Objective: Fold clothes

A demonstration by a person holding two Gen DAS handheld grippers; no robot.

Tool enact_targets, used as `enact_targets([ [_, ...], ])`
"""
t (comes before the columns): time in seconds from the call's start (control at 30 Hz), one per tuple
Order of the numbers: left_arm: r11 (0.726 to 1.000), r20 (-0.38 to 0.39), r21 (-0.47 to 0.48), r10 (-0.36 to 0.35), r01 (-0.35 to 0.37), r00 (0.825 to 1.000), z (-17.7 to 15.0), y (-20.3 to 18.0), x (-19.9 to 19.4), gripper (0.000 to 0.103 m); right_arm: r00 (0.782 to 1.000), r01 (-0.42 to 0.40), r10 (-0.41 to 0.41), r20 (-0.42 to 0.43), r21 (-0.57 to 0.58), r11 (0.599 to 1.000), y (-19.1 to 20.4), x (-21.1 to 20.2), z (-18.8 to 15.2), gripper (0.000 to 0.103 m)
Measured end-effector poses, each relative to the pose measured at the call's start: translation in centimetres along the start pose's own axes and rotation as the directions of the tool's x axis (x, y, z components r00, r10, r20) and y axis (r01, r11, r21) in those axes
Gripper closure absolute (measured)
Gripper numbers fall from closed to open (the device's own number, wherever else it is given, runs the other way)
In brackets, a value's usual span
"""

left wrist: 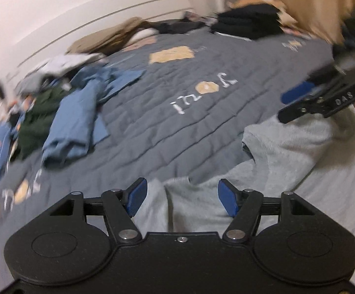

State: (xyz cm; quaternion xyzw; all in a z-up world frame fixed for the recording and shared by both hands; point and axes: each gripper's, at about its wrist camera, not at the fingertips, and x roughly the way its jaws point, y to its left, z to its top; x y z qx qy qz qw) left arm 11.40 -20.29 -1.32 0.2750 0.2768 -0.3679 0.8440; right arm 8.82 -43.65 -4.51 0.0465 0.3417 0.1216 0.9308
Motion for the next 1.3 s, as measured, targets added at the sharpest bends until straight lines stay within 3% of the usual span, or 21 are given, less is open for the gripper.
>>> enact_targets([
  [0.17,0.987,-0.069,0.143,-0.056,0.066,0.996,0.8,-0.5,3.6,0.04,0.997,-0.027,0.02,-0.08,-0.089,0.996,0.3,3.4,1.0,0.045],
  [0.37,0.981,-0.144,0.144,-0.112,0.133,0.983,1.3,1.5,6.8,0.04,0.985,-0.055,0.049,-0.164,-0.033,0.998,-0.7,6.9,0.9,0.043],
  [0.47,0.973,-0.188,0.117,-0.173,0.197,0.967,1.4,2.3,8.2,0.04,0.976,-0.047,0.044,-0.215,-0.008,0.999,-1.2,8.0,0.1,0.042],
  [0.5,0.97,-0.202,0.128,-0.177,0.205,0.963,1.3,2.1,8.8,0.042,0.975,-0.047,0.046,-0.216,-0.001,0.999,-1.3,8.1,-0.2,0.042],
  [0.53,0.968,-0.218,0.142,-0.175,0.209,0.96,1.1,1.9,9.3,0.052,0.979,-0.047,0.048,-0.2,0.012,0.999,-1.4,8.0,-0.5,0.043],
  [0.57,0.963,-0.235,0.146,-0.188,0.226,0.954,0.8,1.7,9.5,0.059,0.982,-0.045,0.051,-0.184,0.04,0.998,-1.6,7.8,-0.6,0.046],
  [0.6,0.959,-0.253,0.148,-0.2,0.243,0.947,0.5,1.6,9.7,0.075,0.983,-0.042,0.055,-0.178,0.078,0.996,-1.9,7.9,-0.6,0.05],
  [0.63,0.954,-0.269,0.151,-0.212,0.259,0.94,0.2,1.4,9.9,0.085,0.983,-0.041,0.06,-0.172,0.113,0.993,-2.2,7.8,-0.6,0.069],
  [0.67,0.953,-0.264,0.152,-0.217,0.262,0.94,0.1,1.3,9.7,0.087,0.983,-0.044,0.068,-0.168,0.143,0.989,-2.4,7.6,-0.5,0.092],
  [0.73,0.951,-0.252,0.154,-0.225,0.268,0.941,-0.3,1.2,9.2,0.094,0.987,-0.054,0.08,-0.137,0.179,0.982,-2.7,7.1,-0.3,0.096],
  [0.77,0.959,-0.222,0.139,-0.215,0.249,0.951,-0.2,1.6,8.8,0.095,0.99,-0.061,0.084,-0.117,0.192,0.98,-2.8,6.8,-0.1,0.097],
  [0.87,0.978,-0.131,0.088,-0.178,0.19,0.975,-0.1,2.9,7.7,0.096,0.996,-0.075,0.082,-0.022,0.239,0.968,-3.1,5.4,0.8,0.098],
  [0.93,0.992,-0.028,0.005,-0.129,0.129,0.991,0.4,4.5,6.6,0.096,0.997,-0.07,0.063,0.036,0.253,0.965,-3.4,4.8,1.1,0.098],
  [1.0,0.992,0.058,-0.088,-0.084,0.089,0.995,0.8,6.0,5.6,0.096,0.995,-0.06,0.038,0.088,0.26,0.964,-3.7,4.3,1.2,0.098],
  [1.07,0.989,0.092,-0.13,-0.058,0.069,0.994,0.8,6.4,5.4,0.096,0.99,-0.05,0.012,0.139,0.267,0.962,-4.1,3.9,1.3,0.098],
  [1.17,0.988,0.048,-0.141,-0.064,0.071,0.997,0.4,5.9,6.4,0.095,0.976,-0.035,-0.027,0.215,0.279,0.96,-4.5,3.3,1.5,0.098],
  [1.2,0.987,0.021,-0.144,-0.073,0.075,0.997,0.2,5.7,6.9,0.091,0.979,-0.021,-0.039,0.202,0.286,0.958,-4.7,3.5,1.4,0.097],
  [1.27,0.986,-0.075,-0.133,-0.11,0.099,0.991,-0.4,5.2,8.1,0.084,0.997,0.041,-0.059,0.049,0.308,0.95,-5.3,5.7,0.8,0.095],
  [1.3,0.988,-0.079,-0.118,-0.107,0.097,0.991,-0.5,5.1,8.3,0.072,0.998,0.063,-0.065,-0.004,0.314,0.947,-5.5,6.5,0.6,0.095],
])
